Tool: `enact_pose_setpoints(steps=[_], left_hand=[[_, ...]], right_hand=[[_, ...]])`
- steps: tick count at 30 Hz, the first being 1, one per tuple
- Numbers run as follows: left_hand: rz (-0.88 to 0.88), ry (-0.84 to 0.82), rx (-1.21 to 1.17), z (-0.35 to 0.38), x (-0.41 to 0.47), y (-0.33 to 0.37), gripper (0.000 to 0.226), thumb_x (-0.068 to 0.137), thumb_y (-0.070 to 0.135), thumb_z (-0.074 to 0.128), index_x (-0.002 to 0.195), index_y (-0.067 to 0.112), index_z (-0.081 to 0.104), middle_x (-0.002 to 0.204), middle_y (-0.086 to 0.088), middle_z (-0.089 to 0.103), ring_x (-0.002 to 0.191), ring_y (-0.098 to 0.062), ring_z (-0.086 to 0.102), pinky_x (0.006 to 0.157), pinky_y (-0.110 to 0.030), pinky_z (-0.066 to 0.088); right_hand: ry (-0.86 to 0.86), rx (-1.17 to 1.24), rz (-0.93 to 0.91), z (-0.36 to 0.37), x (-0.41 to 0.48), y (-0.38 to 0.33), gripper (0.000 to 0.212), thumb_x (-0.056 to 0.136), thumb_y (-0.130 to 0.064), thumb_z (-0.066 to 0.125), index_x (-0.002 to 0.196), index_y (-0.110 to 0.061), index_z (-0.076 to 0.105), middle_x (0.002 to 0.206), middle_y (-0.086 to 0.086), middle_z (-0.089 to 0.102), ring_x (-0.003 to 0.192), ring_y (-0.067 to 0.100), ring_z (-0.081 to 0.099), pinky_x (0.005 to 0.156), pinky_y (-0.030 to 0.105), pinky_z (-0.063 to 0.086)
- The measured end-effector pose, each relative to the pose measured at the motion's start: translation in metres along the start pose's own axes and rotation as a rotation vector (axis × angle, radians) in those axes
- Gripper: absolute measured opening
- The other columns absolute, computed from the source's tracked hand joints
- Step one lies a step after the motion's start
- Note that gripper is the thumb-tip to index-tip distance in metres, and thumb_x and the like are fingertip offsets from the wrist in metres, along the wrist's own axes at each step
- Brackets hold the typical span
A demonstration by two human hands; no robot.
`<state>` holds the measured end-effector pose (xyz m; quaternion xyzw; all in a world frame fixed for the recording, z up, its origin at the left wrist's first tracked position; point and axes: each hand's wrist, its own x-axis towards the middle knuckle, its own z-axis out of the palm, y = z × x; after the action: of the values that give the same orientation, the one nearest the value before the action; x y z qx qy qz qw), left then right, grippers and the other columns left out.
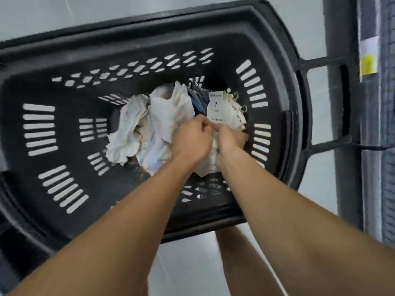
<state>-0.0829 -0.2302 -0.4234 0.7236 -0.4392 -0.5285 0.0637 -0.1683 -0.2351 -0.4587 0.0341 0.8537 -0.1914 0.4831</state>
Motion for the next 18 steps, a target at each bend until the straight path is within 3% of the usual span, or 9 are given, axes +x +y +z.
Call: enact_pose_setpoints(steps=[5, 11, 13, 15, 18], left_hand=[[0.004, 0.076, -0.149, 0.008, -0.017, -0.028, 0.024, 0.091, 0.008, 0.048, 0.088, 0.020, 0.068, 0.093, -0.003, 0.070, 0.092, -0.021, 0.065, 0.086, -0.045, 0.054], [-0.040, 0.019, -0.172, -0.004, -0.045, -0.044, 0.029, 0.092, 0.011, 0.047, 0.079, 0.032, 0.061, 0.082, 0.008, 0.071, 0.082, -0.015, 0.069, 0.080, -0.044, 0.055], [-0.005, 0.084, -0.153, -0.020, -0.052, -0.044, 0.025, 0.091, 0.013, 0.046, 0.088, 0.029, 0.065, 0.088, 0.011, 0.071, 0.088, -0.012, 0.067, 0.083, -0.042, 0.055], [0.186, 0.216, 0.006, -0.037, -0.052, -0.038, 0.024, 0.091, 0.012, 0.048, 0.104, 0.024, 0.064, 0.105, 0.011, 0.067, 0.101, -0.008, 0.060, 0.089, -0.040, 0.052], [0.469, 0.344, 0.283, -0.063, -0.032, -0.030, 0.045, 0.085, 0.006, 0.057, 0.129, 0.016, 0.054, 0.141, 0.000, 0.049, 0.132, -0.015, 0.042, 0.110, -0.037, 0.038]], right_hand=[[0.001, 0.002, -0.046, 0.016, 0.017, 0.007, 0.089, 0.065, -0.031, 0.088, 0.139, -0.015, 0.042, 0.133, 0.013, 0.059, 0.118, 0.037, 0.059, 0.101, 0.052, 0.048], [0.104, -0.074, -0.176, 0.004, 0.007, 0.012, 0.067, 0.068, -0.036, 0.086, 0.127, -0.021, 0.057, 0.120, 0.006, 0.066, 0.107, 0.031, 0.064, 0.098, 0.046, 0.052], [0.097, -0.091, -0.222, 0.001, -0.007, 0.013, 0.059, 0.069, -0.035, 0.085, 0.122, -0.022, 0.061, 0.115, 0.003, 0.069, 0.104, 0.029, 0.066, 0.096, 0.043, 0.053], [0.105, -0.095, -0.256, -0.009, -0.020, 0.010, 0.053, 0.069, -0.034, 0.085, 0.116, -0.023, 0.064, 0.109, -0.002, 0.072, 0.097, 0.024, 0.068, 0.092, 0.040, 0.055], [0.042, -0.026, -0.345, -0.024, -0.048, 0.007, 0.037, 0.070, -0.030, 0.084, 0.103, -0.026, 0.066, 0.092, -0.012, 0.074, 0.082, 0.009, 0.071, 0.083, 0.035, 0.060]])
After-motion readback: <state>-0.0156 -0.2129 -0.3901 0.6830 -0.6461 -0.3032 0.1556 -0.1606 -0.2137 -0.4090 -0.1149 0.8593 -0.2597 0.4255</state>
